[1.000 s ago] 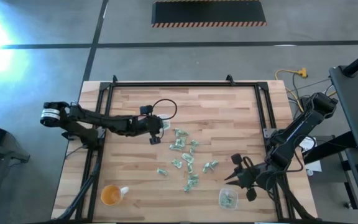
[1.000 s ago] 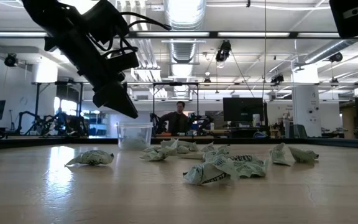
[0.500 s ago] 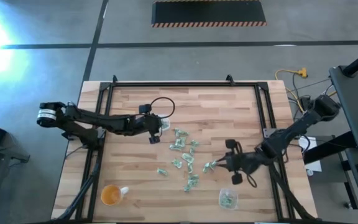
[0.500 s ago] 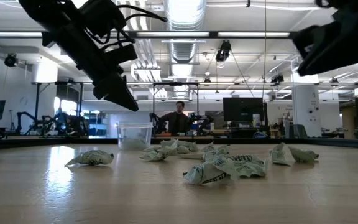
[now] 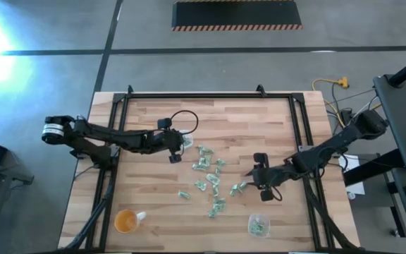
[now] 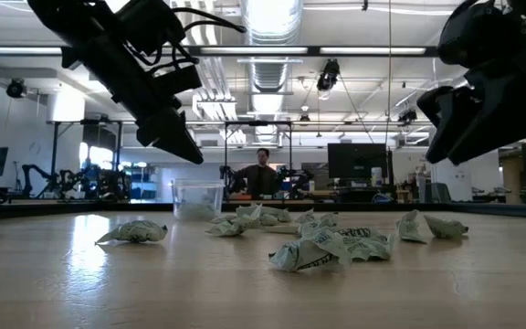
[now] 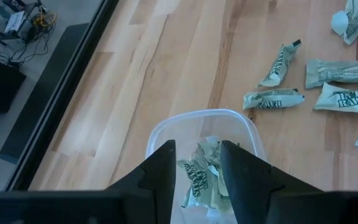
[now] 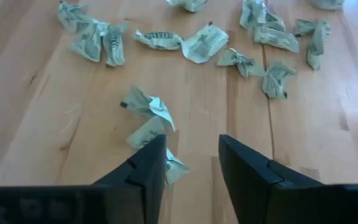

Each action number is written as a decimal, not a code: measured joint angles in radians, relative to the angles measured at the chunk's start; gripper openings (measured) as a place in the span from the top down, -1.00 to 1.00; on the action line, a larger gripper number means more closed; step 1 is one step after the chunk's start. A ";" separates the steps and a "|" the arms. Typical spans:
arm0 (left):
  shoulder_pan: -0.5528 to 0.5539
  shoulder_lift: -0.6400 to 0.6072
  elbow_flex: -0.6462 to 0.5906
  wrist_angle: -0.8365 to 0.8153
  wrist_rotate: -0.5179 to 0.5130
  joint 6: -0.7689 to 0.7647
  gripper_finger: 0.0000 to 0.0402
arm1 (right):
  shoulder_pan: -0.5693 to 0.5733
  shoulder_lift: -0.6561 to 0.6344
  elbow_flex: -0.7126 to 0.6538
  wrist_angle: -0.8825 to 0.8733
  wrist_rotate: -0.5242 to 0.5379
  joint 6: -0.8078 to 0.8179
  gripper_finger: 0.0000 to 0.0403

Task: Pick and place Stevia / Truvia into bins
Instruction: Put the stevia packet into the bottom transparent container

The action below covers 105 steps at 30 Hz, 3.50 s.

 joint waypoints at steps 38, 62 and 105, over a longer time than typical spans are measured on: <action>-0.001 0.000 -0.001 0.000 0.001 -0.002 0.44 | -0.135 0.230 0.004 0.126 -0.239 -0.003 0.25; -0.001 0.000 -0.001 -0.001 0.008 -0.002 0.44 | -0.135 0.248 0.004 0.096 -0.239 -0.023 0.91; 0.000 0.001 -0.001 0.001 0.008 -0.020 0.44 | 0.274 -0.020 0.004 0.226 -0.235 0.001 0.96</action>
